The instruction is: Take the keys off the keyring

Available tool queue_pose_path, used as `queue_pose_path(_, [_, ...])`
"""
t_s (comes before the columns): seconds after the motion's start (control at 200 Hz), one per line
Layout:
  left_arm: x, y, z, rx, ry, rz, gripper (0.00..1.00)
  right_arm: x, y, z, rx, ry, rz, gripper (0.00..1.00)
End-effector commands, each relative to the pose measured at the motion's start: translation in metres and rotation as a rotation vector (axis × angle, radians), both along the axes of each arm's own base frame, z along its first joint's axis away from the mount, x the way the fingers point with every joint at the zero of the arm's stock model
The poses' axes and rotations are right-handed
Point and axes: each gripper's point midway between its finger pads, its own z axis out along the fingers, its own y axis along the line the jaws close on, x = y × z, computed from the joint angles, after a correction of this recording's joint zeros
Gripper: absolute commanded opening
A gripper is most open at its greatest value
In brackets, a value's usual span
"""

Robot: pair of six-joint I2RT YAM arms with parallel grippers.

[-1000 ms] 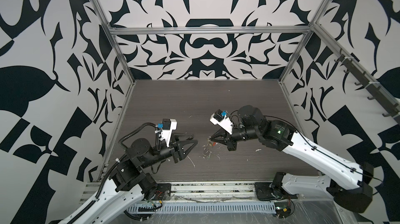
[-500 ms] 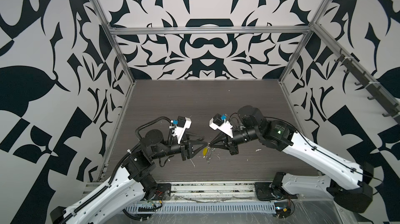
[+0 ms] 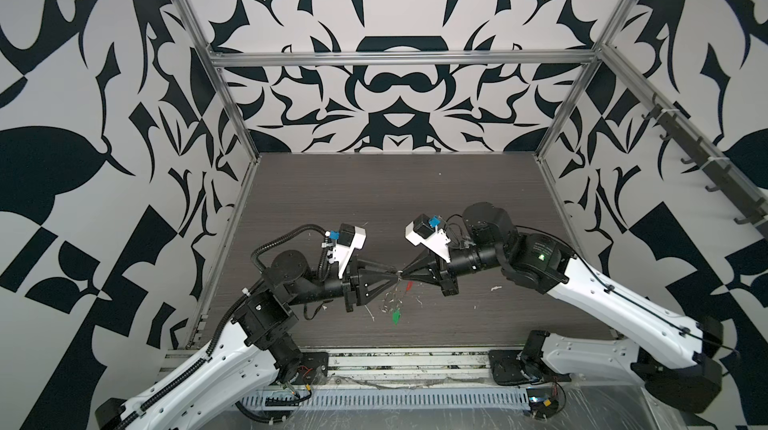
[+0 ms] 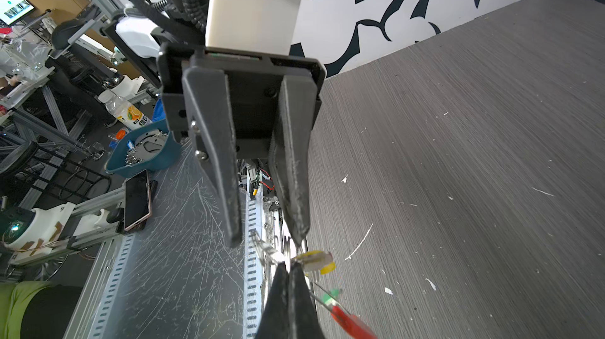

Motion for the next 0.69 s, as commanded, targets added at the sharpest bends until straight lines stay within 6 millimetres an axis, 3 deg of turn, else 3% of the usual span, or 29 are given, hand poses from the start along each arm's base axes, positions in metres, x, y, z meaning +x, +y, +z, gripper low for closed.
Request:
queue_pose_path(0.0, [-0.003,0.000,0.000,-0.014,-0.007,-0.022,0.27,0.002,0.004,0.017,0.071,-0.024,0.002,0.00])
queue_pose_path(0.475, [0.005,0.002,-0.007,0.002,-0.004,0.034,0.20,0.005,0.004,0.019,0.108,-0.015,-0.011,0.00])
queue_pose_path(0.69, [0.008,0.003,-0.010,0.015,0.001,0.054,0.24,0.007,0.002,0.021,0.133,-0.019,-0.029,0.00])
